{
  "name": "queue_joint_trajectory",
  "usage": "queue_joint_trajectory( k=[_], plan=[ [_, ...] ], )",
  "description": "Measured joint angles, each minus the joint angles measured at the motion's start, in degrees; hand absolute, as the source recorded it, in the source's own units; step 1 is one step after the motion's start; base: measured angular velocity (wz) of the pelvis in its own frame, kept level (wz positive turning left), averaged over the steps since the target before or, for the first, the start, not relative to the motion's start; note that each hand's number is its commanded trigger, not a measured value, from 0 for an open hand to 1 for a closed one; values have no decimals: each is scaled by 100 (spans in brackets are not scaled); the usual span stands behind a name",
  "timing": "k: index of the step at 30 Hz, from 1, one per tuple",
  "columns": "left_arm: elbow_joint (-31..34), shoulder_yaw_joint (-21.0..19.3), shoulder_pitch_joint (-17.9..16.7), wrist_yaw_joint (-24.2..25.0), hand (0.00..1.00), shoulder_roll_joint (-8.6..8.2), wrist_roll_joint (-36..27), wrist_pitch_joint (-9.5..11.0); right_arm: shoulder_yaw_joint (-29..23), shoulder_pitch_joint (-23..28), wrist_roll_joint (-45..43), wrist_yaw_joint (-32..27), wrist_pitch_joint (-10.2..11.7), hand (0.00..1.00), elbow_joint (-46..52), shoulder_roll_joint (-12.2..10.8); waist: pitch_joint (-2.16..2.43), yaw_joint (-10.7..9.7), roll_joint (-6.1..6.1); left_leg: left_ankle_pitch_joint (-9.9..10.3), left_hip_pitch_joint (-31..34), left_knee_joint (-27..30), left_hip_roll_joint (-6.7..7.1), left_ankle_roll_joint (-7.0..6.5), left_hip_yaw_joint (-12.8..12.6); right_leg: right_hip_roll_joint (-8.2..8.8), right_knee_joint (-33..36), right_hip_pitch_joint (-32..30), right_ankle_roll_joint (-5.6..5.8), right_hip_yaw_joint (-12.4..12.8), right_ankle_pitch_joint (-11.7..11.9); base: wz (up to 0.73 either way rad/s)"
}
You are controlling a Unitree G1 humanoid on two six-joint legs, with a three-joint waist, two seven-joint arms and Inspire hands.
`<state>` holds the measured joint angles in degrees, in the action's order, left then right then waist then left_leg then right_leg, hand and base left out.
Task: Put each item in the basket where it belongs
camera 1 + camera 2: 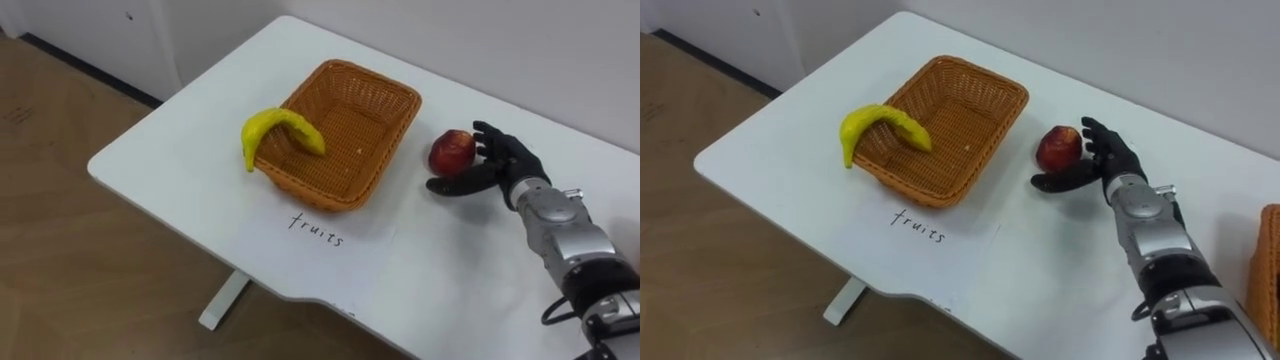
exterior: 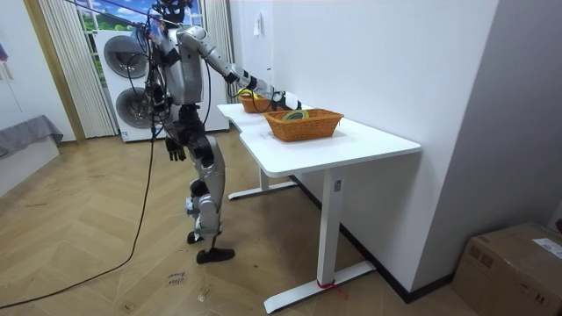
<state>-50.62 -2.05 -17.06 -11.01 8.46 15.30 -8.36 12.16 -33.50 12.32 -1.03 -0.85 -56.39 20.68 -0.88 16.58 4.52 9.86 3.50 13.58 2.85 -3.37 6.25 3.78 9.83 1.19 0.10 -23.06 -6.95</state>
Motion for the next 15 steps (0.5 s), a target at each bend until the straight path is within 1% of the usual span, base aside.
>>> queue_joint_trajectory(
  k=[3, 5, 7, 9, 11, 12, 15],
  plan=[
    [0, -1, 5, 52, 0, 12, 1, 20, 4, -10, -161, 64, 17, 76, -49, 6, -1, 9, 17, -2, -1, 0, 2, 3, 20, -2, -1, 9, 0, -11, 0, 2],
    [0, 0, 5, 65, 0, 12, 1, 20, 3, -10, -203, 110, 18, 100, -71, 22, -15, 25, 30, -2, 1, 0, 2, 3, 25, -2, -2, 10, 0, -18, 0, 0],
    [0, 0, 10, 84, 0, 13, -1, 20, 3, -12, -227, 108, 21, 100, -106, 53, -21, 52, 56, -2, 18, 6, 3, 4, 33, 0, -3, 2, 0, -32, -1, 2],
    [-2, 4, 47, 154, 0, 27, -4, 20, 2, -18, -299, 44, 21, 100, -125, 192, -44, 108, 102, -1, 64, 30, 9, 4, 58, 2, -7, -19, 0, -46, -1, 6],
    [-3, 4, 59, 166, 0, 50, -5, 20, 2, -19, -360, 32, 20, 100, -128, 259, -57, 111, 127, 0, 92, 47, 15, 4, 91, 3, -10, -24, 0, -59, -1, 8],
    [-4, 6, 64, 169, 0, 69, -5, 20, 2, -23, -379, 3, 20, 100, -128, 274, -66, 114, 135, 0, 96, 47, 15, 5, 96, 2, -10, -26, 0, -66, -1, 5],
    [-5, 8, 82, 186, 0, 121, -5, 20, -1, -26, -379, -9, 22, 100, -127, 278, -68, 114, 139, 1, 97, 46, 13, 7, 103, -1, -10, -27, 1, -68, -2, 0]
  ],
)
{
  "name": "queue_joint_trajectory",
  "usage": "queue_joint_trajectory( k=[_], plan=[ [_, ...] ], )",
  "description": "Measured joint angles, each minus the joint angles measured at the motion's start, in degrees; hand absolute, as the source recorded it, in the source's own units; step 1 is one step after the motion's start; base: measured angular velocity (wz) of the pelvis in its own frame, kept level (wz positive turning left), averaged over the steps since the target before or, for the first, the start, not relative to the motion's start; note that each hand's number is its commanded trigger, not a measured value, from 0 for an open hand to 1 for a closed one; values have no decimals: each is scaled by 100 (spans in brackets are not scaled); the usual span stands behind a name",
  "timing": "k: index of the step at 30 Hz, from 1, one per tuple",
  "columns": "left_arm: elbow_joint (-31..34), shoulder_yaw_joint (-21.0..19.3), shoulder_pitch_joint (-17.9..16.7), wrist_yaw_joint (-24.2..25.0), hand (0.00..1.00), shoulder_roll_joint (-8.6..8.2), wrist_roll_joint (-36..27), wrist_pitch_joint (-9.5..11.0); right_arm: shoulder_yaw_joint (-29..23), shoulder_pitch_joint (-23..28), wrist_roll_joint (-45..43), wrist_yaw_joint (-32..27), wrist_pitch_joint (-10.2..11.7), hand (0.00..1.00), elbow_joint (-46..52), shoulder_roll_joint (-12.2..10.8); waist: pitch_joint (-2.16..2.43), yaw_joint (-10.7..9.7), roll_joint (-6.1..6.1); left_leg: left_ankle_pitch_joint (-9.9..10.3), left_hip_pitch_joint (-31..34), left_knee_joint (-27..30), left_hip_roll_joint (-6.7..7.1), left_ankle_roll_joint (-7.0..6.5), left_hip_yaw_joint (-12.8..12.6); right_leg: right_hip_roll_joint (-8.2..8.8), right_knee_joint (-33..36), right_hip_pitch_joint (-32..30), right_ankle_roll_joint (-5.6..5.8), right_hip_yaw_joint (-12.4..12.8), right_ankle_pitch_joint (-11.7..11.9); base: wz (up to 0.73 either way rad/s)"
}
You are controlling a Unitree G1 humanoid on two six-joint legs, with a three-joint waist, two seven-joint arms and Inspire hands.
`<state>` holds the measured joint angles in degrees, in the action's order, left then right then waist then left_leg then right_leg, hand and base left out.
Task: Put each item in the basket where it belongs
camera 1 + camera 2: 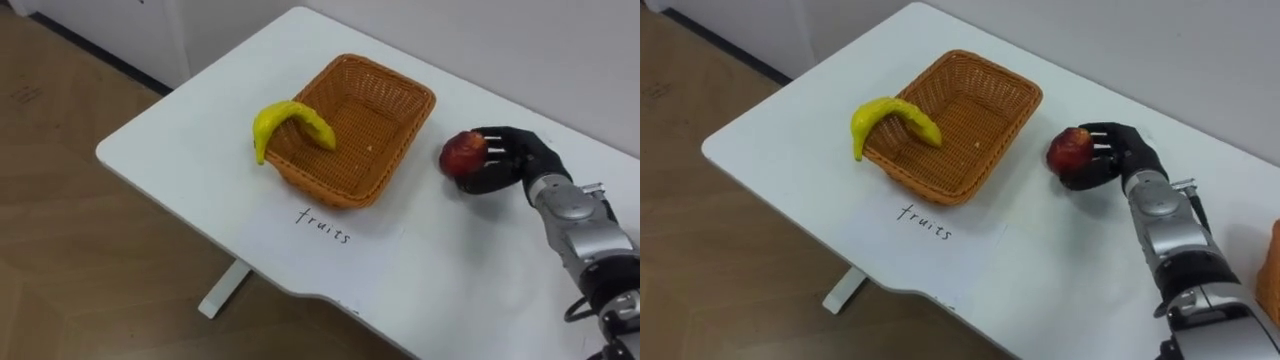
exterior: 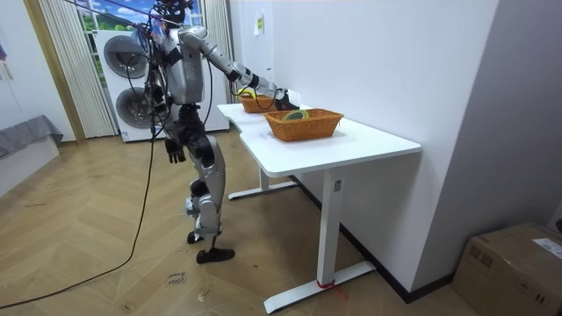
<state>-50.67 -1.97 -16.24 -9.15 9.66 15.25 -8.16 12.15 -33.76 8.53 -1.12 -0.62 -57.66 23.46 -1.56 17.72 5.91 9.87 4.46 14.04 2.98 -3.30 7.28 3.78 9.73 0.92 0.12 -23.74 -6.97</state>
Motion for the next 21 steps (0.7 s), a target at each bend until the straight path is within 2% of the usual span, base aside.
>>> queue_joint_trajectory(
  k=[21],
  plan=[
    [-220, 3, 108, 108, 0, 43, -2, 0, 1, -4, 3, 130, 6, 100, 0, -3, 10, 13, 9, -1, -1, 2, 0, 0, 2, 0, 3, 2, 0, -4, 0, 0]
  ],
)
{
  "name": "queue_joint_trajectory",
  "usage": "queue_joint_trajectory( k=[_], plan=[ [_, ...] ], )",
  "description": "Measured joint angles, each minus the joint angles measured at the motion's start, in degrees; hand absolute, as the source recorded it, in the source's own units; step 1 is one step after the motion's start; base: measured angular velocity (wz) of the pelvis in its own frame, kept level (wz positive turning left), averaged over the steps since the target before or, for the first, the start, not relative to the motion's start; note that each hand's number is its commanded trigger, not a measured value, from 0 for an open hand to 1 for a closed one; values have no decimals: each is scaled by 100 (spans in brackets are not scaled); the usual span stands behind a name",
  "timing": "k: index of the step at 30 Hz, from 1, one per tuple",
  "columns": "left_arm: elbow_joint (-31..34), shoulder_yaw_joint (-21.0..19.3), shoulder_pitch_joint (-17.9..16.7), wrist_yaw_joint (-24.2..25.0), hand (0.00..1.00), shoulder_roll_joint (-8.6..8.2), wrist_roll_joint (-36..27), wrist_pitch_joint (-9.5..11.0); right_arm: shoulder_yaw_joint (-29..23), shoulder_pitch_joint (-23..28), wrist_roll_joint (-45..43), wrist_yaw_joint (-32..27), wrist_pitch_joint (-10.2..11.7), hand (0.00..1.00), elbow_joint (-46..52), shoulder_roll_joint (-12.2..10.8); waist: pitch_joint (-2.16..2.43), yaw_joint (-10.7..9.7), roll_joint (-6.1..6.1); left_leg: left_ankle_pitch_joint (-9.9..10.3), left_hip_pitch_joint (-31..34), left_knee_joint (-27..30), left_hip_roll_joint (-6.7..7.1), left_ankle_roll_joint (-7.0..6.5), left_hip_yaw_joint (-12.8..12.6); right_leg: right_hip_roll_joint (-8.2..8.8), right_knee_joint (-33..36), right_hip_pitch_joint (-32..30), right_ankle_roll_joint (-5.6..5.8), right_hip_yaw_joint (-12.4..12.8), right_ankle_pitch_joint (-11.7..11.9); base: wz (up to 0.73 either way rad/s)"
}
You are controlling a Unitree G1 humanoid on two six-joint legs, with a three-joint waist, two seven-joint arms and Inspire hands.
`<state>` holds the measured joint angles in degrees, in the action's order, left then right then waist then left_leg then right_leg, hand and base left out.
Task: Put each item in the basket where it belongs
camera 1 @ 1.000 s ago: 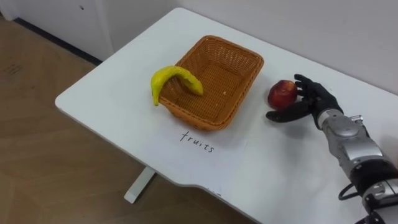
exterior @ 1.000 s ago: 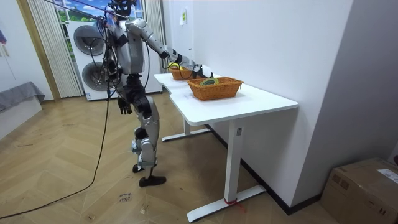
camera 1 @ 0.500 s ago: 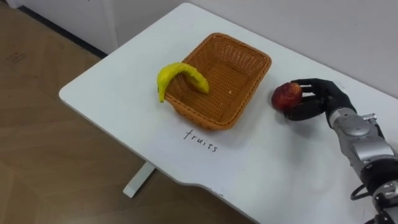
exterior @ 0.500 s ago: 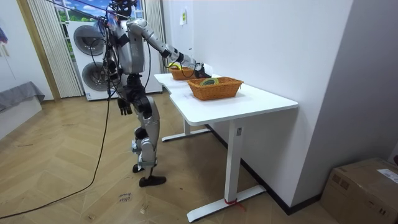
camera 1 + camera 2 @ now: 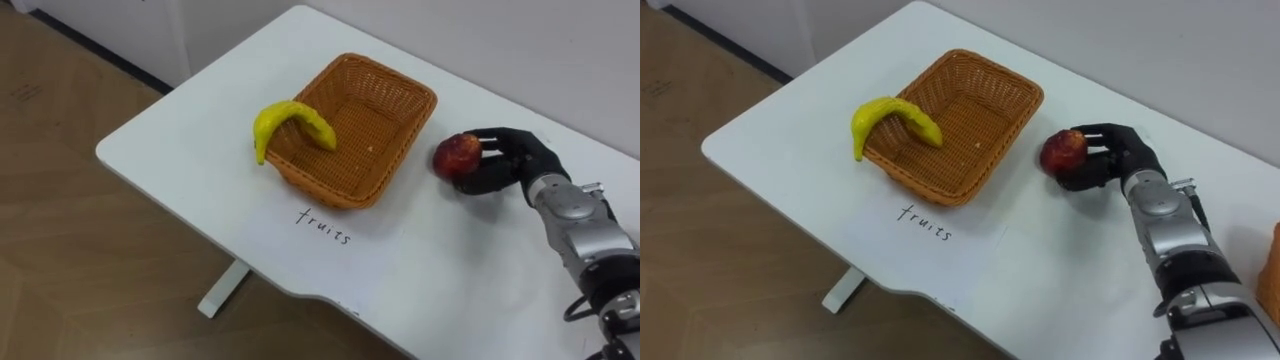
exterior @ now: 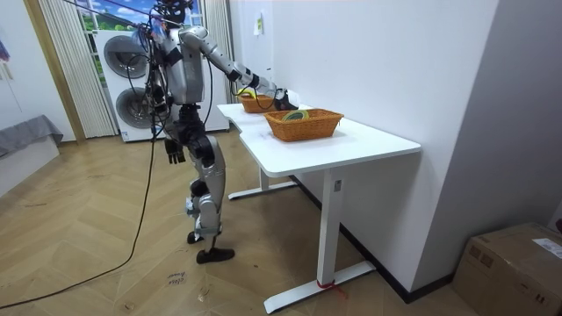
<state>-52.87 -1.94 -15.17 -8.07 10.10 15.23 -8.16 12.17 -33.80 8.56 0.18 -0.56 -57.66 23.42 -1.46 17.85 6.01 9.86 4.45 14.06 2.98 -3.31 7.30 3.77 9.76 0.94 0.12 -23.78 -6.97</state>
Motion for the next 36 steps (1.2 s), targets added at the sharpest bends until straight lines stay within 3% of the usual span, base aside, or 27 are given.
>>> queue_joint_trajectory(
  k=[6, 13, 20, 26, 27, 32, 36],
  plan=[
    [4, 1, -1, 9, 0, 4, -11, 0, -1, 1, 86, -12, 0, 100, -5, -6, 4, -18, -11, 0, -14, 2, -2, 0, -17, -3, -1, 1, 0, 3, 0, 0],
    [-1, -14, -5, -53, 0, 4, -109, 14, -2, 15, 402, -7, -42, 100, 26, -5, 72, -65, -61, -10, -87, -32, -2, -1, -37, 4, 0, 44, 0, 34, 0, -1],
    [-33, -21, -28, -249, 0, -16, -111, 14, -30, 17, 411, -95, -42, 100, 68, -5, 81, -188, -65, -13, -282, -83, 2, -2, -45, 10, -17, 231, 17, 31, -11, 0],
    [-34, -248, -70, -258, 0, -16, -85, 20, -241, 33, 223, -232, -82, 100, 675, -5, 89, -261, -61, -17, -401, -125, -6, -8, -131, 8, -17, 296, 17, 110, -12, -8],
    [-34, -263, -75, -260, 0, -10, -84, 20, -241, 47, 233, -284, -82, 100, 846, -5, 114, -272, -49, -17, -409, -130, -5, -8, -130, 7, -20, 302, 16, 115, -18, 0],
    [-20, -277, -77, -261, 0, -14, -58, -5, -237, 152, 239, -435, -79, 100, 1520, -6, 145, -328, -7, -17, -425, -126, -2, -7, -88, 4, -25, 333, 15, 78, -19, 3],
    [119, -279, -117, -261, 0, -14, -60, -64, -221, 153, 225, -445, -146, 100, 1825, -6, 132, -335, -36, -14, -483, -131, 1, -8, -68, 4, -33, 395, 18, 82, -21, 2]
  ],
)
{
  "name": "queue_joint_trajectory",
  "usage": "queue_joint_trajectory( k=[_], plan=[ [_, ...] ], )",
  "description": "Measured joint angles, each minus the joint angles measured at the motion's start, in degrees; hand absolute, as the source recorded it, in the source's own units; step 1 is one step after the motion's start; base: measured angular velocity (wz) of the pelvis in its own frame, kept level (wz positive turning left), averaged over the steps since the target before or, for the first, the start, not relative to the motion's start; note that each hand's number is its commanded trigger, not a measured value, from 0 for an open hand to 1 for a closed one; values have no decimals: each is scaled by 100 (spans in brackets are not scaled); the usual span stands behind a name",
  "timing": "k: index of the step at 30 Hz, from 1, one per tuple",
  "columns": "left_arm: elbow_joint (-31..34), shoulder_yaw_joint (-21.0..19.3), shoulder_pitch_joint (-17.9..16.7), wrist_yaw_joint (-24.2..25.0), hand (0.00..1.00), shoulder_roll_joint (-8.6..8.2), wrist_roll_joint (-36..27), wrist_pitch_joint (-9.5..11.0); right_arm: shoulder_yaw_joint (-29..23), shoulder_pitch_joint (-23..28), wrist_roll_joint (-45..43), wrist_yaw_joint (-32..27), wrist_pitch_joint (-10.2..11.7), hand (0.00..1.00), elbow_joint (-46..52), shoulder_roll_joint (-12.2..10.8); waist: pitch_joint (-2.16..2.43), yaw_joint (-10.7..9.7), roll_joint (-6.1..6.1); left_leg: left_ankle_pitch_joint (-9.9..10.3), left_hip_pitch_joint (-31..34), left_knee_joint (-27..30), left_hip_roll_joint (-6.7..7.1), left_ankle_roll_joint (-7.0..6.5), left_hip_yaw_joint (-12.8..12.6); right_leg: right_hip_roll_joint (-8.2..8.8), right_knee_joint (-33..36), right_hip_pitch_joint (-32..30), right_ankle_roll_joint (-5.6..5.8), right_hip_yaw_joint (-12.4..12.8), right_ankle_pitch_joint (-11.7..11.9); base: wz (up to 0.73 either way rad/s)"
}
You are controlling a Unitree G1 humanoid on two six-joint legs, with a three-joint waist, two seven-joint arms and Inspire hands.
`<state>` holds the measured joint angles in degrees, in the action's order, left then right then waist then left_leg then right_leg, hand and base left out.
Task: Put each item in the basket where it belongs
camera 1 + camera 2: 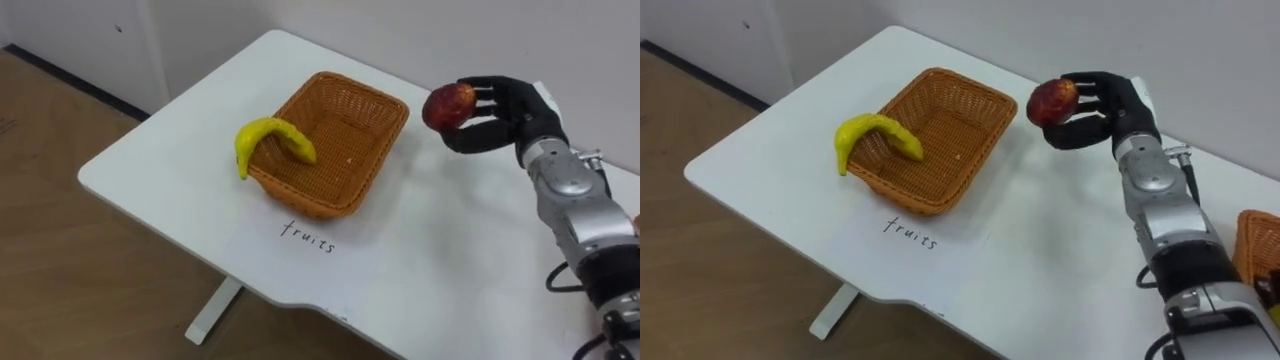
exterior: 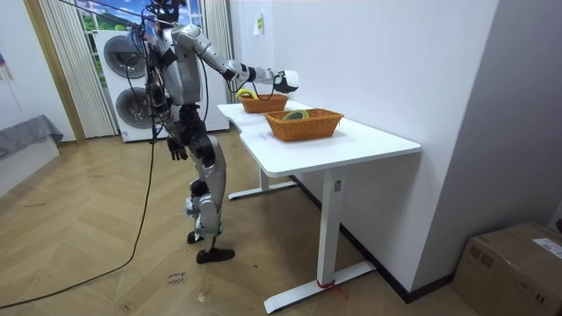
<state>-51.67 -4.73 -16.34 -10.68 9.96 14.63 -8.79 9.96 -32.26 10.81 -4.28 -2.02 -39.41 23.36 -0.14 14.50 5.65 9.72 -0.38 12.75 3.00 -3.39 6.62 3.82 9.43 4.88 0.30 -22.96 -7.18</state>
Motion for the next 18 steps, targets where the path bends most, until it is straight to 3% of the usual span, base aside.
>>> queue_joint_trajectory(
  k=[10, 16, 18],
  plan=[
    [56, 20, -123, -11, 0, -14, -22, -53, 7, -4, 19, -56, -57, 100, 882, -24, -31, 20, -68, 1, -85, -14, -2, 1, 0, -12, 11, 71, 3, 81, -3, 0],
    [61, 39, -121, -35, 0, -42, 21, -52, 121, -5, -11, 36, -59, 100, 1076, -112, 0, 119, -22, -2, -56, -19, 10, 6, -7, -4, 11, 35, -1, 90, -16, 0],
    [62, 32, -119, -65, 0, -36, 23, -53, 284, -5, -47, 176, -59, 100, 1102, -125, 30, 176, 37, -9, -40, -16, 10, 8, 7, 0, 9, 33, -1, 53, -29, 6]
  ],
)
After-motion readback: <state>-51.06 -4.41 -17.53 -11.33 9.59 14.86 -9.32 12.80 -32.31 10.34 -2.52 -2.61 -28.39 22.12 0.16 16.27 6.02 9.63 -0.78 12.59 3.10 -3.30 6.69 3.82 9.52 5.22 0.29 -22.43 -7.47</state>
